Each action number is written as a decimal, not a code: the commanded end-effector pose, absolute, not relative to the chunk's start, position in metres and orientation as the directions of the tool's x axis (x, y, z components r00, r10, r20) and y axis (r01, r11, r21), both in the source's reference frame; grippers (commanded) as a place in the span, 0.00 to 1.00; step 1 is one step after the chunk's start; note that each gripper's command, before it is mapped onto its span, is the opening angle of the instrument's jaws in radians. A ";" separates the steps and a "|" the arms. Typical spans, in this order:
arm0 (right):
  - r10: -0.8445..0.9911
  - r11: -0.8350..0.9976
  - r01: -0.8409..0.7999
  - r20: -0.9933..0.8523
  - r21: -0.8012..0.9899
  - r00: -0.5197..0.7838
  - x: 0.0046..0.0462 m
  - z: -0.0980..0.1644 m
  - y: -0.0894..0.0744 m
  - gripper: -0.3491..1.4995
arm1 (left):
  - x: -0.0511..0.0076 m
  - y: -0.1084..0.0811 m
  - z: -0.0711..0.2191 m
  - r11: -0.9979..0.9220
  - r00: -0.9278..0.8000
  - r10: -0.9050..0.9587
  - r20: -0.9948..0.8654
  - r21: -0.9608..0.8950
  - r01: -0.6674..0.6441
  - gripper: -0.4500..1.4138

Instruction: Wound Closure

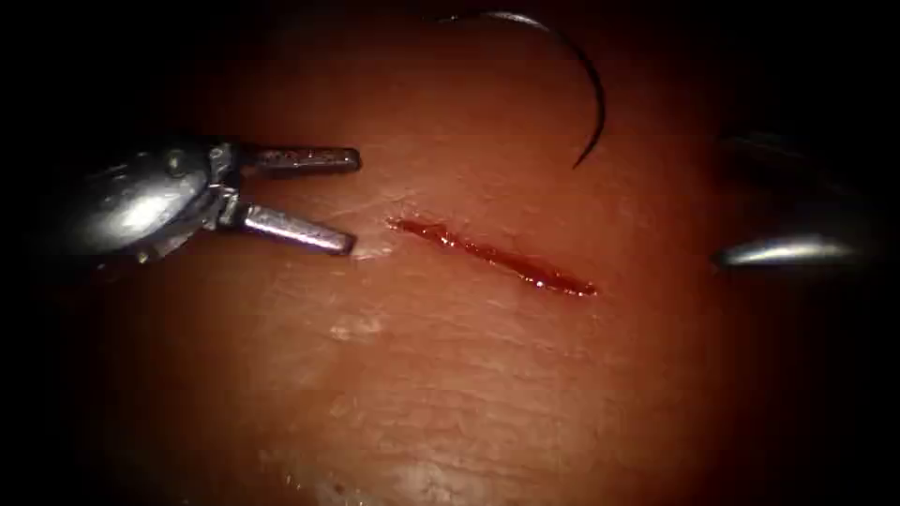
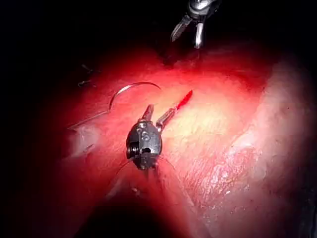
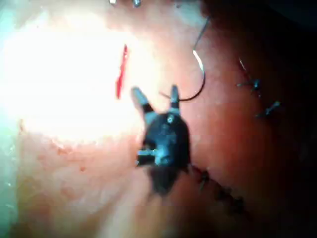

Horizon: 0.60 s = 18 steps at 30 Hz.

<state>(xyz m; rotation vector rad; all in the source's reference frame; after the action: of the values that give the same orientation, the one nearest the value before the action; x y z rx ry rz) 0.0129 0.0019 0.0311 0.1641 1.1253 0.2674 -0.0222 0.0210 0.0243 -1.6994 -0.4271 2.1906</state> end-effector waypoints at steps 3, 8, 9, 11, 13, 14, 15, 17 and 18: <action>0.293 0.956 -0.130 -0.867 0.262 0.403 0.0134 0.032 0.002 0.66 | -0.0227 0.021 0.025 -0.899 -0.230 0.436 -0.870 -0.430 -0.082 0.47; 0.293 0.956 -0.131 -0.866 0.262 0.406 0.0134 0.031 0.002 0.70 | -0.0227 0.021 0.025 -0.899 -0.231 0.437 -0.869 -0.427 -0.094 0.50; 0.293 0.956 -0.130 -0.865 0.262 0.408 0.0133 0.031 0.002 0.70 | -0.0228 0.021 0.025 -0.899 -0.232 0.438 -0.869 -0.426 -0.102 0.50; 0.293 0.956 -0.132 -0.855 0.262 0.428 0.0130 0.031 0.002 0.72 | -0.0232 0.021 0.025 -0.897 -0.243 0.441 -0.864 -0.414 -0.155 0.51; 0.295 0.956 -0.140 -0.846 0.259 0.444 0.0127 0.030 0.002 0.72 | -0.0237 0.021 0.024 -0.893 -0.254 0.446 -0.859 -0.408 -0.188 0.52; 0.295 0.956 -0.139 -0.845 0.260 0.447 0.0126 0.030 0.002 0.72 | -0.0242 0.021 0.024 -0.891 -0.264 0.450 -0.853 -0.405 -0.206 0.52; 0.295 0.955 -0.139 -0.845 0.260 0.447 0.0126 0.030 0.002 0.72 | -0.0247 0.021 0.024 -0.888 -0.270 0.453 -0.850 -0.403 -0.221 0.52; 0.296 0.955 -0.141 -0.835 0.260 0.464 0.0126 0.030 0.002 0.74 | -0.0259 0.021 0.024 -0.881 -0.283 0.461 -0.841 -0.398 -0.253 0.52; 0.298 0.955 -0.146 -0.829 0.260 0.472 0.0126 0.030 0.002 0.75 | -0.0265 0.021 0.024 -0.878 -0.287 0.465 -0.838 -0.395 -0.270 0.51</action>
<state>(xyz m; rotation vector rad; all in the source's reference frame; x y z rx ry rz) 0.0119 0.0013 0.0295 0.1623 1.0337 0.2780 -0.0266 0.0205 0.0235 -1.5023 -0.2349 2.1912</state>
